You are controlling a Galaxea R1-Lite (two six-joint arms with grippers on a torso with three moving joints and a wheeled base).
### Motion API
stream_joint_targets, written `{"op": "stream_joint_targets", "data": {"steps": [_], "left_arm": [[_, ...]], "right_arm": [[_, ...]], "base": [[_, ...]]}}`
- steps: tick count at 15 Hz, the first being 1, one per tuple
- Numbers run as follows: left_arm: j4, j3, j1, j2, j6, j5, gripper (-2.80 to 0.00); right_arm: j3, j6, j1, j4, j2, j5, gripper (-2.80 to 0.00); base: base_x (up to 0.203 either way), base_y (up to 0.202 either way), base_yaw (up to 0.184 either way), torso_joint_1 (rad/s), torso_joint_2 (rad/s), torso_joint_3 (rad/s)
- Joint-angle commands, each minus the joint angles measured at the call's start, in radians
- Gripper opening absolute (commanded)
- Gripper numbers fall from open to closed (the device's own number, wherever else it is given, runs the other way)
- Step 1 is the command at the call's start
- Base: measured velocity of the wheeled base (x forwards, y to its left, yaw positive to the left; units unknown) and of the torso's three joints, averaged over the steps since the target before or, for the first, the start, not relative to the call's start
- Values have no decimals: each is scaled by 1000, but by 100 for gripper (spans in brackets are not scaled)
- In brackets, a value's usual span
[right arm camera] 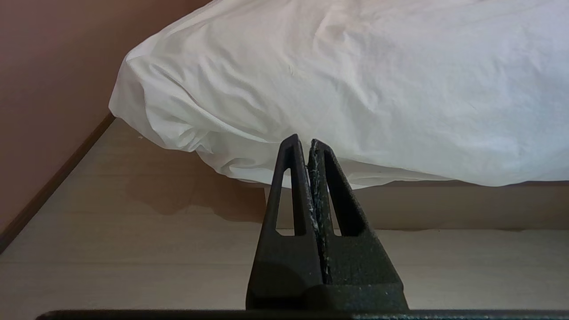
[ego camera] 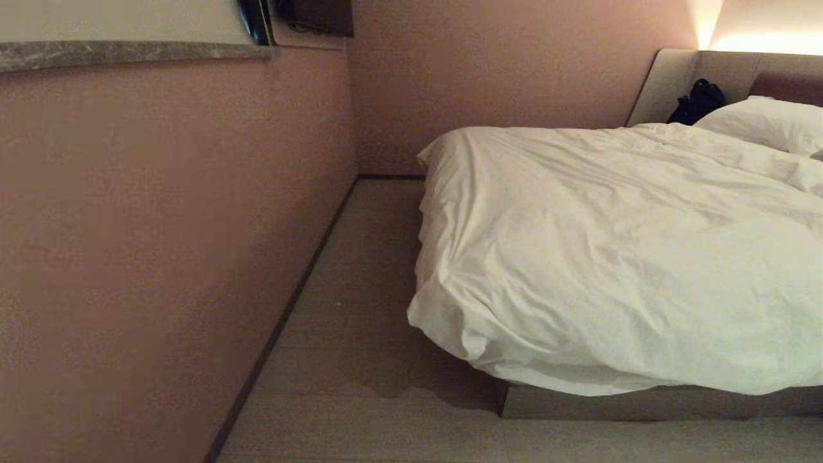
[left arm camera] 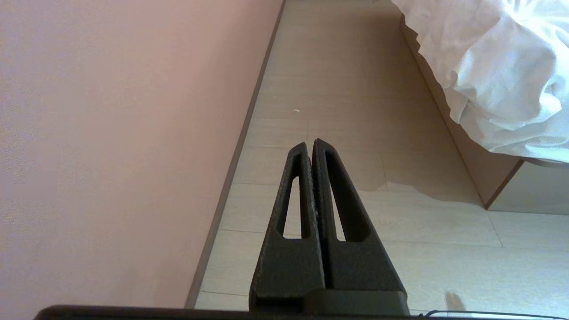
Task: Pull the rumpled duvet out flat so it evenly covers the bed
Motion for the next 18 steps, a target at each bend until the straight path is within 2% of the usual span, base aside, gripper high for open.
{"op": "stream_joint_targets", "data": {"steps": [1, 18], "left_arm": [[0, 1, 0, 1, 0, 0, -280], [0, 1, 0, 1, 0, 0, -280]], "right_arm": [[0, 0, 0, -1, 0, 0, -280], [0, 0, 0, -1, 0, 0, -280]], "base": [[0, 0, 0, 0, 0, 0], [0, 0, 0, 0, 0, 0]]}}
